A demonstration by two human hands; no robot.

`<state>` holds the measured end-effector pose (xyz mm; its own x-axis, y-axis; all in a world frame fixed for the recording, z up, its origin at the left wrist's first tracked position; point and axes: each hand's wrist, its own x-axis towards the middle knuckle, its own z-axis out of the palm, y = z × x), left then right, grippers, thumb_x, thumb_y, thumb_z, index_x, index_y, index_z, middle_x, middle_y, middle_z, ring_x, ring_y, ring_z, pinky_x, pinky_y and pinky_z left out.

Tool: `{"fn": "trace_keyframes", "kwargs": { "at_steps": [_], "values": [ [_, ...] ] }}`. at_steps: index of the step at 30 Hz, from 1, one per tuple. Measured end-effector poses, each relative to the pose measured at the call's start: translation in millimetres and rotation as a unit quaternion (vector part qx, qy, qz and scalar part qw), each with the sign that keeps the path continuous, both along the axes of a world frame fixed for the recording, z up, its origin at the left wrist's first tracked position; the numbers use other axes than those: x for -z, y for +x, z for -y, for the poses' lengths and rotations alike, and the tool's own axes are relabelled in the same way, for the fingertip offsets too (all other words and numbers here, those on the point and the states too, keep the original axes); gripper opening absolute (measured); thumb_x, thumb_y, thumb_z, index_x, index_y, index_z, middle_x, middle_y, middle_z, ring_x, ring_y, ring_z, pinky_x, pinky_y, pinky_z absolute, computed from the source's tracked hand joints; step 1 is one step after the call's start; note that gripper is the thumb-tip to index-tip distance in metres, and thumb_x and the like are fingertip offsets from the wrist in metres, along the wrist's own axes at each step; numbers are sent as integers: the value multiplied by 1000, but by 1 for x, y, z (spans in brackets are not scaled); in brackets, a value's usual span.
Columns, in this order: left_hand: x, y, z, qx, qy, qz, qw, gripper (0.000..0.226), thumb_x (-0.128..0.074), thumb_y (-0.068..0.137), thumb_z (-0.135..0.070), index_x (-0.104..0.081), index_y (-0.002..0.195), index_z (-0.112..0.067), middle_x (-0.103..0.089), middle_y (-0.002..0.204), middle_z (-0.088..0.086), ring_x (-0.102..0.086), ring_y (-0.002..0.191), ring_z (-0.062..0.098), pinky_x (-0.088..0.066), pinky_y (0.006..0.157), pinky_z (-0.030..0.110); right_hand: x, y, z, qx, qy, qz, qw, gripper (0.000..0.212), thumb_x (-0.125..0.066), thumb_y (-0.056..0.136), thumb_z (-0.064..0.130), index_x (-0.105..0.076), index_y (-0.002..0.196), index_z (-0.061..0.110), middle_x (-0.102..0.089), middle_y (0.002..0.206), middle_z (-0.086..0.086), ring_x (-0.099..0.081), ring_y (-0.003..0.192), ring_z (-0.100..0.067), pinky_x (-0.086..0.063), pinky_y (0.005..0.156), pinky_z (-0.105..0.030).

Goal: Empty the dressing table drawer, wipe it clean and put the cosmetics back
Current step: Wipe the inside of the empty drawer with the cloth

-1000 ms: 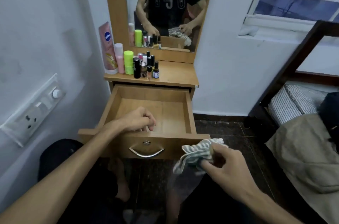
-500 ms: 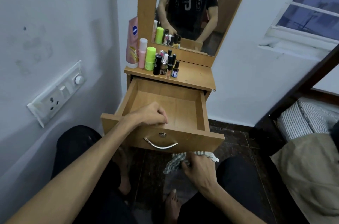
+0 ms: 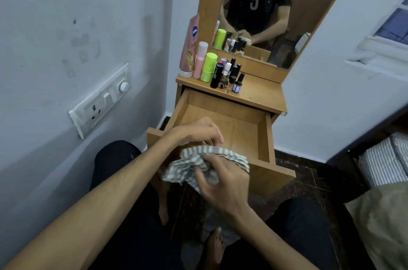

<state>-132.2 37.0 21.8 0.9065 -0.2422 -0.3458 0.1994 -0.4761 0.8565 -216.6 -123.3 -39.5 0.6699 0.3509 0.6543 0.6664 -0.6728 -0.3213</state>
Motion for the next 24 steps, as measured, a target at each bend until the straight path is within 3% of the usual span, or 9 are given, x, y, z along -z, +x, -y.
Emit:
{"fn": "trace_keyframes", "kwargs": {
  "at_steps": [5, 8, 12, 17, 20, 24],
  "values": [
    [-5, -4, -32, 1, 9, -26, 1000, 21, -57, 95, -8, -78, 97, -10, -75, 96, 5, -66, 93, 18, -51, 86, 33, 10, 6, -86, -60, -61, 34, 996, 21, -74, 84, 36, -76, 94, 17, -73, 75, -3, -70, 66, -25, -48, 60, -37],
    [-6, -7, -41, 0, 10, -24, 1000, 24, -56, 96, -9, -79, 98, -13, -77, 102, 2, -66, 100, 17, -49, 94, 35, 10, 7, -123, -84, -105, 28, 990, 27, -65, 88, 39, -74, 85, 13, -72, 70, -8, -69, 61, -30, -47, 51, -34],
    [-7, -8, -41, 3, 20, -15, 1000, 24, -56, 96, -11, -79, 100, -14, -76, 102, 0, -67, 105, 17, -50, 99, 38, 18, 7, -141, -105, -177, -41, 978, 24, -68, 93, 29, -72, 87, 7, -73, 75, -16, -68, 63, -40, -38, 53, -34],
    [-6, -11, -40, 4, 10, -9, 1000, 23, -56, 97, -11, -78, 101, -13, -75, 101, 0, -67, 99, 15, -52, 96, 35, 47, 7, -110, -31, -269, -33, 962, 19, -71, 84, 41, -70, 87, 22, -69, 62, 0, -66, 49, -23, -43, 44, -26],
    [-6, -13, -38, 5, 5, 7, 1000, 23, -55, 99, -11, -78, 102, -12, -75, 103, 0, -66, 99, 13, -51, 94, 29, 68, 8, -69, -14, -307, -34, 951, 19, -74, 82, 40, -71, 87, 21, -69, 58, -1, -66, 47, -23, -43, 42, -26],
    [-5, -15, -38, -6, 10, 12, 1000, 23, -56, 98, -13, -79, 100, -14, -75, 104, 2, -65, 102, 17, -49, 100, 36, 82, 8, -2, 9, -329, -46, 943, 29, -88, 65, 32, -73, 87, 21, -68, 58, -3, -65, 47, -25, -40, 40, -26]
  ]
}}
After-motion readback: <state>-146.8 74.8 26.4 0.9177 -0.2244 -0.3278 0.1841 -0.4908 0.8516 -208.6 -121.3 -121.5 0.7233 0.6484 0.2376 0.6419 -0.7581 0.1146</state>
